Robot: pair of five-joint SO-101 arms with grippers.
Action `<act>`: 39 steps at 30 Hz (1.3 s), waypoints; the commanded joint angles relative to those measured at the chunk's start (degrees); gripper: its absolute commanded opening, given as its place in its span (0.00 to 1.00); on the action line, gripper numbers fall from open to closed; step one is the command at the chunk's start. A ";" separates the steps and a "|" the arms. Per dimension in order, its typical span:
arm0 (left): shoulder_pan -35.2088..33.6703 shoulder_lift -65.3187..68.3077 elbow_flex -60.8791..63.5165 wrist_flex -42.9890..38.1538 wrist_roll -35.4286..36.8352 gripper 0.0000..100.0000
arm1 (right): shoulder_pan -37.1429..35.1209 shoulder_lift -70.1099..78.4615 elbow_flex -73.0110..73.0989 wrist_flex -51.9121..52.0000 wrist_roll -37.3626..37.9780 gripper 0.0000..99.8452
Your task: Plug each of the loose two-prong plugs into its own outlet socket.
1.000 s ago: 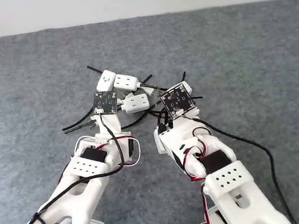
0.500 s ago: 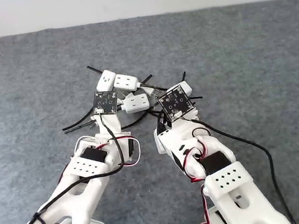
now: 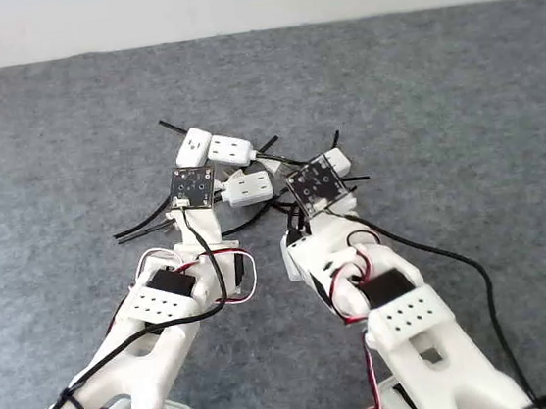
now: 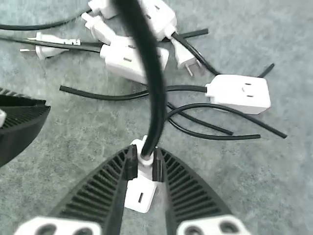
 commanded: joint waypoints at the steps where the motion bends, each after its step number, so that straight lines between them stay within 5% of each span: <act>1: -0.18 -1.49 -0.57 -1.32 -0.53 0.01 | 0.75 2.59 -4.04 -0.66 0.35 0.01; 26: -0.35 -1.49 -0.57 -1.32 -0.53 0.01 | -1.71 3.65 -1.05 6.29 0.70 0.01; 39: -0.44 -1.49 -0.57 -1.32 -0.53 0.01 | -1.80 16.84 -8.70 8.66 2.64 0.01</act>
